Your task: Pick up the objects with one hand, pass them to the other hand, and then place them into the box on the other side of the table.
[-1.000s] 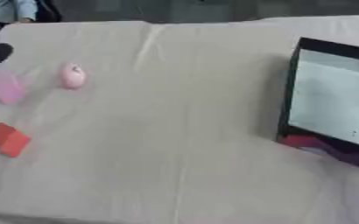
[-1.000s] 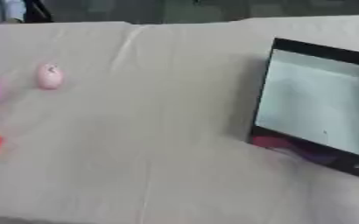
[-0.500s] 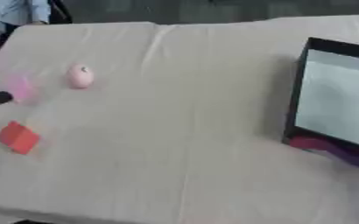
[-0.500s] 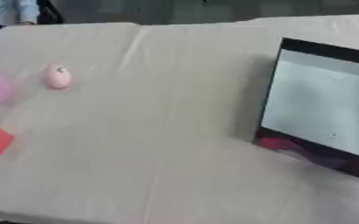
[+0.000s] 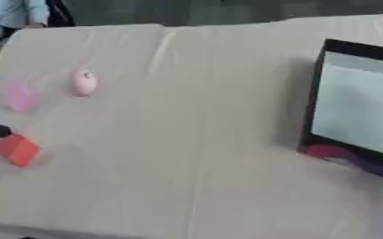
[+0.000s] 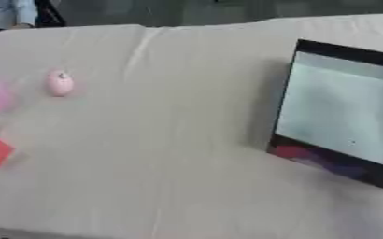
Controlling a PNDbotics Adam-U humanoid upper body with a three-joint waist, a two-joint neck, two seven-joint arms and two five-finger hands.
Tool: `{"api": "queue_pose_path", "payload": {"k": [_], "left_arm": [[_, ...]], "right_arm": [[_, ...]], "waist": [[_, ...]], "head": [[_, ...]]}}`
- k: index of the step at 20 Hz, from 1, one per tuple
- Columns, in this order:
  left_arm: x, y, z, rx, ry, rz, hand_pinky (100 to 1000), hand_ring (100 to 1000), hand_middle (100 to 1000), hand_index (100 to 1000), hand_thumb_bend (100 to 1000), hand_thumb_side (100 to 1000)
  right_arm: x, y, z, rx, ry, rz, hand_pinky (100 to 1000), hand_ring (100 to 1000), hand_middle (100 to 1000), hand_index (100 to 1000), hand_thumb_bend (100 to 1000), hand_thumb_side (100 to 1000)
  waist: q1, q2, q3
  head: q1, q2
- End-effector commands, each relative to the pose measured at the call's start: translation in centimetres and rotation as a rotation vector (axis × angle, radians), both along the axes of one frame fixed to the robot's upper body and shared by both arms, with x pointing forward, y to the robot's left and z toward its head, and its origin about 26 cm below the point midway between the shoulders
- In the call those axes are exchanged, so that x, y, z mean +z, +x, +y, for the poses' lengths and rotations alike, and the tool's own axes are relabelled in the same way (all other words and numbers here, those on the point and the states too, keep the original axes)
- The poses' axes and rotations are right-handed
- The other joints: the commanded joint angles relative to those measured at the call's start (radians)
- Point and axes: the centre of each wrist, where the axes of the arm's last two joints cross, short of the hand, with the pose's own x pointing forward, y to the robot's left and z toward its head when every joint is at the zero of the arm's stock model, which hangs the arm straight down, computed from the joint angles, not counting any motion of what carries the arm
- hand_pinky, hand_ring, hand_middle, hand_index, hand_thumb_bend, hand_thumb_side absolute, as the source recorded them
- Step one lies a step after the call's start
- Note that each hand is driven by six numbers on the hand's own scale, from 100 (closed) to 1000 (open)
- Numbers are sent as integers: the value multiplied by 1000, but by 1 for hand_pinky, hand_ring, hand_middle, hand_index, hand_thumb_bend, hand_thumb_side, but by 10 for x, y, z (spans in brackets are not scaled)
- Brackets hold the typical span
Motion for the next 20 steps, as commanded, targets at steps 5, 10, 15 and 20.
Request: {"api": "queue_pose_path", "payload": {"k": [5,10,15,20], "left_arm": [[5,-2,3,66,116,62,885,868,778,805,962,538],[-12,-6,6,110,143,143,872,870,773,765,973,548],[-28,-8,11,153,149,203,858,862,765,737,940,578],[-31,-5,10,187,157,190,854,859,763,752,902,588]], "right_arm": [[10,-1,-5,-9,-36,-24,1000,1000,985,1000,100,862],[10,-1,-4,-5,-38,-22,1000,1000,985,1000,100,864],[9,0,-3,1,-43,-16,1000,1000,982,1000,100,866],[9,0,-3,6,-44,-12,1000,1000,981,1000,100,868]], "waist": [[12,-13,0],[15,-13,-2],[16,-14,-4],[15,-15,-5]], "head": [[46,6],[55,6],[59,6],[67,6]]}}
